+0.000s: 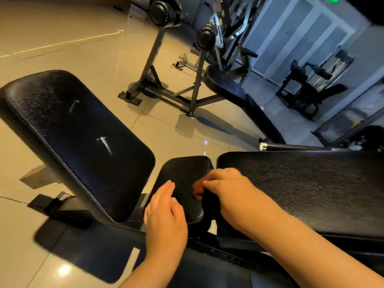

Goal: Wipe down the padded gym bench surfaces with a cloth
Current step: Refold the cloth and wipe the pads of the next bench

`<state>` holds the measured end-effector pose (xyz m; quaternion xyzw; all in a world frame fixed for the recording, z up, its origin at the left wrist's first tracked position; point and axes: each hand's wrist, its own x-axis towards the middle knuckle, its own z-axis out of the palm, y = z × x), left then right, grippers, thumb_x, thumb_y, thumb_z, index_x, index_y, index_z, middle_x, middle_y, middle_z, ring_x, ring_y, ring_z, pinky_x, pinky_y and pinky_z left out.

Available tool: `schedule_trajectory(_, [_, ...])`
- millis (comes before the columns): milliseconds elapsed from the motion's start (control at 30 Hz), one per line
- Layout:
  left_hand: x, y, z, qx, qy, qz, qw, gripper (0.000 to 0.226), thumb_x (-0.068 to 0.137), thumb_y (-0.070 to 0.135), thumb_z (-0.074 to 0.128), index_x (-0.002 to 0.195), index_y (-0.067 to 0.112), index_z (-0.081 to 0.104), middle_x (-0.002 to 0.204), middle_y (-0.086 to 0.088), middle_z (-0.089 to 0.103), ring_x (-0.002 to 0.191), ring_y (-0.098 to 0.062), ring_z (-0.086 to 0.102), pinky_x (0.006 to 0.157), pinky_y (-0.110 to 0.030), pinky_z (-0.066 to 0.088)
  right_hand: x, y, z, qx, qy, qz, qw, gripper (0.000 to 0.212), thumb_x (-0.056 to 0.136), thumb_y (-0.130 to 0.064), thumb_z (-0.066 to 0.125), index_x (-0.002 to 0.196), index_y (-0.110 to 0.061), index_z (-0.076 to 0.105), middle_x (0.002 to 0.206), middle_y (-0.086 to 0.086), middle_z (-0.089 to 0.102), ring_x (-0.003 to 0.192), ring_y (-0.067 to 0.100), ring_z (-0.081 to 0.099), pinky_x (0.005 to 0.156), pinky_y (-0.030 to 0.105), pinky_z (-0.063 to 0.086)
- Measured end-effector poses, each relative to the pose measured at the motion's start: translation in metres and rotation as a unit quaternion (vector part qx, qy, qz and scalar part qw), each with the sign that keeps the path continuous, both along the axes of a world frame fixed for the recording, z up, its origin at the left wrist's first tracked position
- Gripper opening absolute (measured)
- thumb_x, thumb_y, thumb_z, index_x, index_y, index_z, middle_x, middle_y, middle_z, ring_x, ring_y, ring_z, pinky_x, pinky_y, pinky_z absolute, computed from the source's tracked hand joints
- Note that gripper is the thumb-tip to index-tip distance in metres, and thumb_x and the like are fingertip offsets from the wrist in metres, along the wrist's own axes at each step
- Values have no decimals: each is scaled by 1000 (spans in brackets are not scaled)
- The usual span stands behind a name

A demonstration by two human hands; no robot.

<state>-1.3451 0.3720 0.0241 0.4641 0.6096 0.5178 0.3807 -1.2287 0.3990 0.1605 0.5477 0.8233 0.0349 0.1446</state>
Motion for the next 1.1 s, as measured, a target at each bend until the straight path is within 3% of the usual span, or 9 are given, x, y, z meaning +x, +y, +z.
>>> schedule_trajectory(233, [22,-7,5,173,107,-93,975,40,99,31,41,134,27,60,138,20,54,135,4,41,111,-32,37,59,17,29,172,32,-182,968,44,79,-16,40,118,-15,62,124,3,60,117,29,52,100,40,46])
schedule_trajectory(400, [35,-7,16,151,147,-91,973,47,99,40,29,136,31,57,136,22,53,136,8,37,116,-34,36,26,-6,19,29,75,-78,994,59,95,-8,50,152,-22,40,156,-4,37,144,19,28,119,33,24])
schedule_trajectory(567, [46,6,53,122,120,-177,969,47,103,38,30,144,25,49,147,14,47,138,0,36,119,-32,29,86,10,58,125,19,-227,966,44,94,-10,47,137,-20,50,144,1,48,132,26,41,108,39,37])
schedule_trajectory(667, [62,17,71,75,127,-208,967,47,107,31,31,153,23,33,160,11,26,148,-6,20,121,-28,19,63,4,49,138,-11,-187,973,43,97,-18,44,140,-13,45,144,4,47,130,26,40,111,37,30])
schedule_trajectory(800, [70,18,71,52,95,-199,974,46,106,24,34,152,24,35,161,15,23,149,-3,13,116,-18,12,66,8,52,-33,71,-177,981,55,96,-14,43,150,-28,42,155,-1,39,141,23,35,119,44,28])
schedule_trajectory(867, [68,17,66,64,99,-190,975,45,106,24,35,151,26,39,158,18,26,147,1,16,112,-11,10,92,15,67,-11,102,-228,968,46,91,-13,45,131,-31,54,139,3,53,122,25,52,107,46,45])
schedule_trajectory(933, [66,18,63,70,104,-190,974,44,106,23,35,149,27,41,157,20,29,146,3,18,111,-10,10,105,15,75,86,88,-266,956,31,92,-12,46,121,-21,55,128,6,56,110,23,53,100,41,48])
schedule_trajectory(1000, [65,20,61,76,107,-191,973,45,105,22,35,149,27,41,156,19,30,145,3,19,111,-11,11,94,14,68,141,52,-244,958,31,93,-13,47,123,-15,54,127,5,55,115,23,49,104,40,42])
schedule_trajectory(1100, [65,19,64,68,108,-193,973,45,105,22,36,149,28,40,156,20,30,144,4,19,112,-13,13,61,2,49,66,72,-165,982,41,92,-16,50,133,-15,52,136,3,52,127,24,43,111,39,36])
